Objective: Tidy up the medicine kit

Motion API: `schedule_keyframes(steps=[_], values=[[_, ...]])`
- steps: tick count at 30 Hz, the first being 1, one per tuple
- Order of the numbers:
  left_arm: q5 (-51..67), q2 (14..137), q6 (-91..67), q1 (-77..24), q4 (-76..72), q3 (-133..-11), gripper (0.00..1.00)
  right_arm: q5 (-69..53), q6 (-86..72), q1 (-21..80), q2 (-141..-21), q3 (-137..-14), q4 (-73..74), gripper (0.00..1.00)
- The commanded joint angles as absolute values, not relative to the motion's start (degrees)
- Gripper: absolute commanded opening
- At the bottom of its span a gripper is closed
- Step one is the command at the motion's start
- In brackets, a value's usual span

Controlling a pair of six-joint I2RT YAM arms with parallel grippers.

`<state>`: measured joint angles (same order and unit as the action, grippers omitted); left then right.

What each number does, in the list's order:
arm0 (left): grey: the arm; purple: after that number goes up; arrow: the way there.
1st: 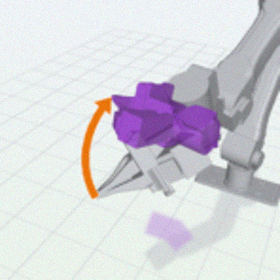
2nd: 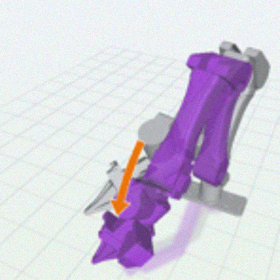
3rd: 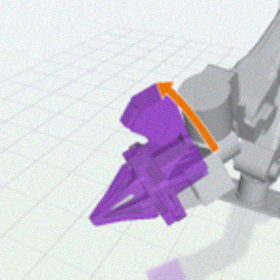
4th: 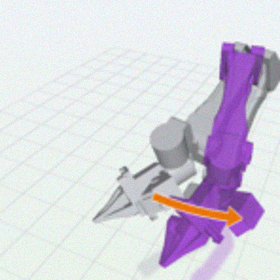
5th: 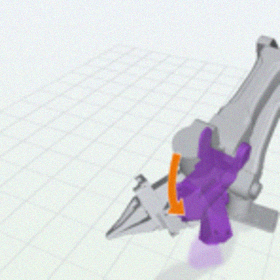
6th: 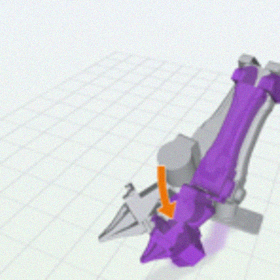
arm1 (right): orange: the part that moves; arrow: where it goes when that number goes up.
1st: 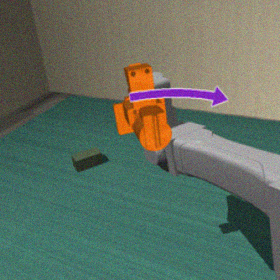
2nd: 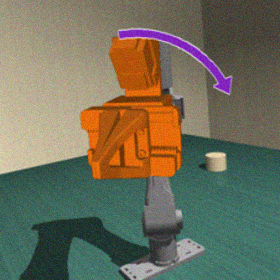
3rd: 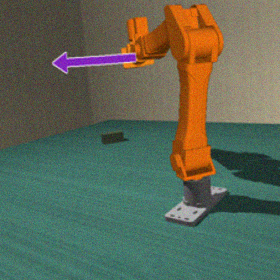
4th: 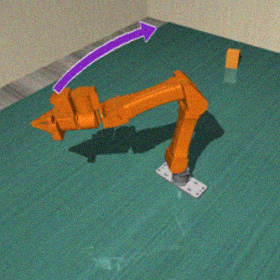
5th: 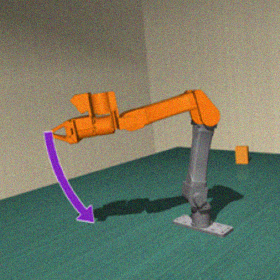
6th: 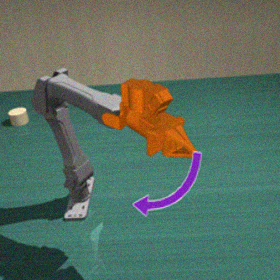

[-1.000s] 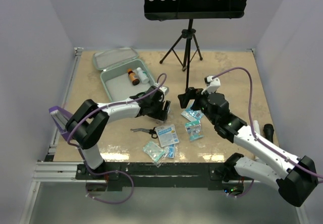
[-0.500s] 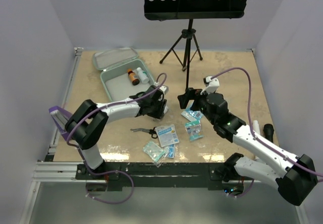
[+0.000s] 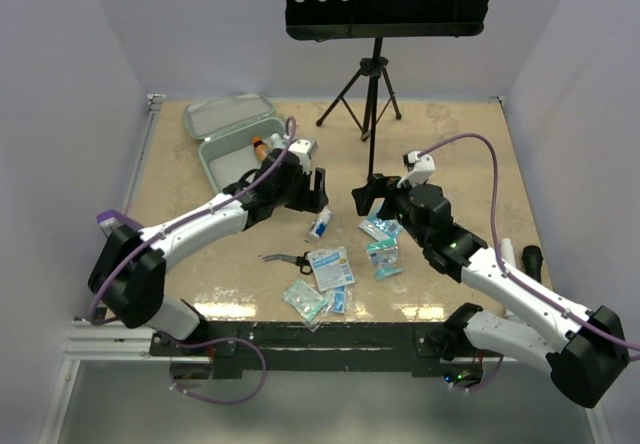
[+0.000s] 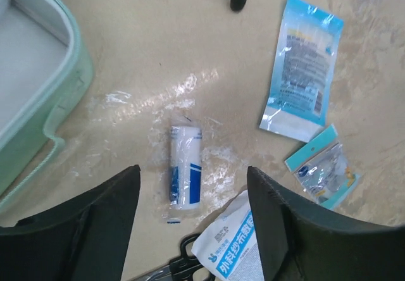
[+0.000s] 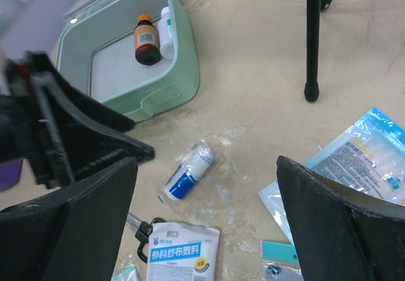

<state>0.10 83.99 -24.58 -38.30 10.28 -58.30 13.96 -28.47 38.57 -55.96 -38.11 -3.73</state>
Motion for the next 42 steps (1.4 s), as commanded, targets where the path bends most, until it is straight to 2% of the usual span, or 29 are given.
schedule_keyframes(steps=[1, 12, 23, 26, 33, 42], values=[[6.8, 91.7, -24.9, -38.4, 10.7, -59.9, 0.75, 14.1, -28.7, 38.5, -55.6, -38.2, -5.0, 0.97], [7.2, 99.3, -23.3, -39.1, 11.1, -62.3, 0.67, 14.5, -28.7, 38.5, -55.5, -38.1, -4.7, 0.97], [5.7, 104.1, -22.7, -39.5, 11.9, -62.8, 0.52, 14.5, -28.6, 38.5, -55.8, -38.1, -4.8, 0.97], [5.1, 104.5, -22.9, -39.6, 12.0, -62.8, 0.45, 14.6, -28.3, 38.5, -56.4, -38.1, -5.0, 0.97], [4.4, 102.9, -23.3, -39.6, 11.7, -61.9, 0.27, 14.8, -28.2, 38.5, -56.9, -38.6, -5.1, 0.97], [5.4, 87.8, -27.1, -37.0, 9.4, -59.6, 0.25, 14.8, -27.9, 38.5, -56.5, -38.8, -5.0, 0.97]])
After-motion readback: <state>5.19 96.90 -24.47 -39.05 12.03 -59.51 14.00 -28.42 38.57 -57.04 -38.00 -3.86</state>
